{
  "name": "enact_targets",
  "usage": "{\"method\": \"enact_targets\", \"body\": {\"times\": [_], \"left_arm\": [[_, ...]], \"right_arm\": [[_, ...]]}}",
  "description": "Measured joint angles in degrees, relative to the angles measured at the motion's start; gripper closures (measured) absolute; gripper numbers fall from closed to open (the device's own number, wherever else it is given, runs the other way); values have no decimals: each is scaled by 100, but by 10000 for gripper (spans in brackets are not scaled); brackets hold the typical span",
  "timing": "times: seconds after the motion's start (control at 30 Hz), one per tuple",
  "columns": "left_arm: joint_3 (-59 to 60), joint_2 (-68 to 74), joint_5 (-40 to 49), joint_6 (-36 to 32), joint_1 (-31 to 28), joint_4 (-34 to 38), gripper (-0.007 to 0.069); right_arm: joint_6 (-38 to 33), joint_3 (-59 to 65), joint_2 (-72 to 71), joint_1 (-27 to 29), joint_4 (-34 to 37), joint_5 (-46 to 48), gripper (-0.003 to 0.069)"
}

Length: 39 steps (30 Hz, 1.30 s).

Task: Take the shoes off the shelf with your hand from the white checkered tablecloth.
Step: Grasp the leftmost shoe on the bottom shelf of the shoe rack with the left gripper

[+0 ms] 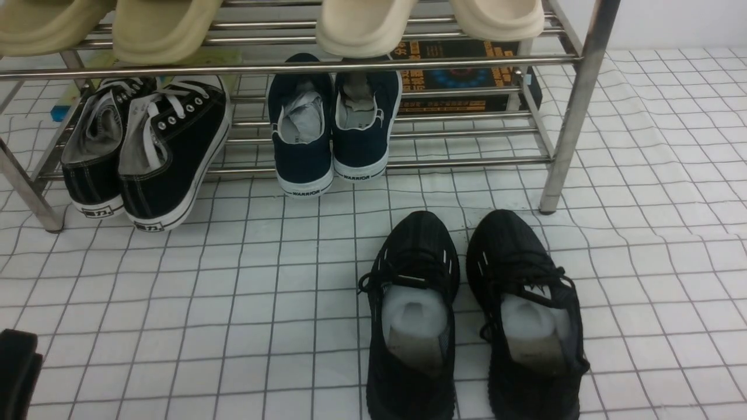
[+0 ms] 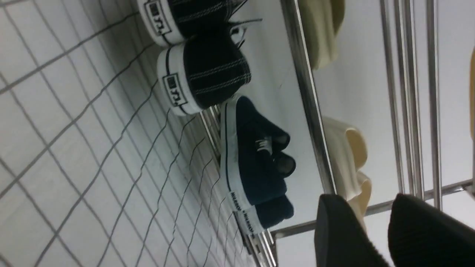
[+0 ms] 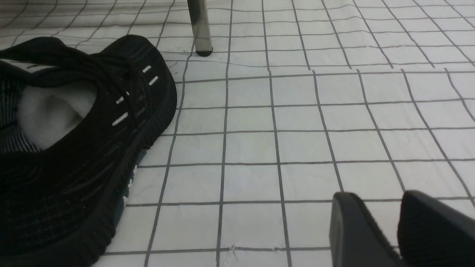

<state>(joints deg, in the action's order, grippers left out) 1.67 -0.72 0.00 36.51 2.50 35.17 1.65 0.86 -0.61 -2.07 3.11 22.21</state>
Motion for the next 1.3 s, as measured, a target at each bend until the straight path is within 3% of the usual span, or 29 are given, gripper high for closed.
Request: {"method": "enact_targets", "body": {"times": [0.13,0.3,0.4,0.47,0.57,0.63,0.77,0.8,0.83,0.87,0.93,1.1,1.23,1.3], "left_arm": [[-31,0,-154,-128,0,-20,438],[-1261,1013,269,-1507,0,-184,610],[-1908,1850,833,-2099,0,-234,623],[-2730,3049,1802,-2695,0,-429,623],[-3376,4008,2577,-2964,0,-753,623],[-3959,4765,3077,-2964,0,-1242,623],[-5199,5914,3867,-2320,-173,-2343,614],[-5793,6337,4397,-1980,-350,-2867,610],[-5865,6391,4474,-1948,-411,-2929,610],[-6489,6854,5206,-1735,-695,-3417,608],[-7007,7285,5843,-1703,-1105,-3695,604],[-7811,8081,6365,-1945,-1786,-3518,590],[-7954,8408,5954,-2158,-1845,-2691,531],[-7959,8577,5684,-2176,-1845,-2322,461]], "right_arm": [[0,0,0,0,0,0,444],[0,0,0,0,0,0,435],[0,0,0,0,0,0,432],[0,0,0,0,0,0,428],[0,0,0,0,0,0,426],[0,0,0,0,0,0,424],[0,0,0,0,0,0,421],[0,0,0,0,0,0,421],[0,0,0,0,0,0,421],[0,0,0,0,0,0,421],[0,0,0,0,0,0,421],[0,0,0,0,0,0,421],[0,0,0,0,0,0,421],[0,0,0,0,0,0,420]]}}
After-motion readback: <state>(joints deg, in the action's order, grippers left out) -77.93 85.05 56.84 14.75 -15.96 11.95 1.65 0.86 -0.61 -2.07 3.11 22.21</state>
